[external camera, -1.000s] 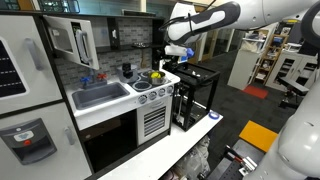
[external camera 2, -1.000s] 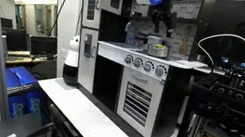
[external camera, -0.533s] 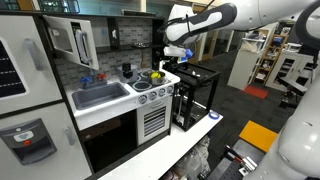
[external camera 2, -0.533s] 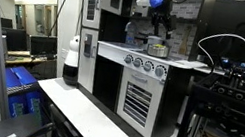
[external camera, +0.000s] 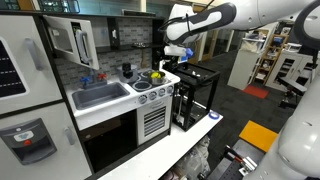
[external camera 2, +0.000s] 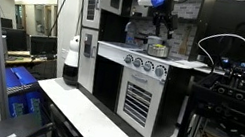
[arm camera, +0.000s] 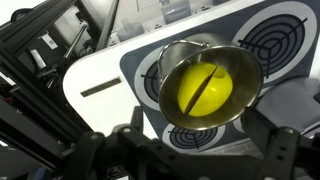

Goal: Put the artificial fruit inside the microwave and close the door

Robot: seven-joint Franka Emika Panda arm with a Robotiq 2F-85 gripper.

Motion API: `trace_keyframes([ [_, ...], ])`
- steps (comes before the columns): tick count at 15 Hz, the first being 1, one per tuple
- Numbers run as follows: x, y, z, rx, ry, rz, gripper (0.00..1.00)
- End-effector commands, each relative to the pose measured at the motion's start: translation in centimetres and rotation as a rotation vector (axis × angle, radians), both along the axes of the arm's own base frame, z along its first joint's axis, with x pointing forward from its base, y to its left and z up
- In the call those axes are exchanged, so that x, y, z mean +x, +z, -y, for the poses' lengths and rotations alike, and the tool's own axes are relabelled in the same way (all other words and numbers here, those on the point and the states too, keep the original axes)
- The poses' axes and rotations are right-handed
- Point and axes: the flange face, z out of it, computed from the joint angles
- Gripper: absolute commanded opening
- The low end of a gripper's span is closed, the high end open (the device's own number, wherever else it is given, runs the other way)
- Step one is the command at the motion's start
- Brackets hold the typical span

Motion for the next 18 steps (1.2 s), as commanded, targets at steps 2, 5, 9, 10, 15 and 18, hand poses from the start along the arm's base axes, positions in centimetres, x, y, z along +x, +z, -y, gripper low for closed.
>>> trace_keyframes([
  [2, 1.8, -0.1, -0.6, 0.017, 0.009, -0.041, 1.00],
  [5, 3.0, -0.9, -1.0, 0.022, 0.017, -0.061, 1.00],
  [9, 4.3, -1.8, -1.8, 0.024, 0.027, -0.076, 1.00],
  [10, 4.6, -2.0, -1.9, 0.023, 0.029, -0.077, 1.00],
  [15, 5.6, -2.7, -2.6, 0.023, 0.039, -0.089, 1.00],
  [18, 6.0, -2.9, -2.7, 0.022, 0.041, -0.095, 1.00],
])
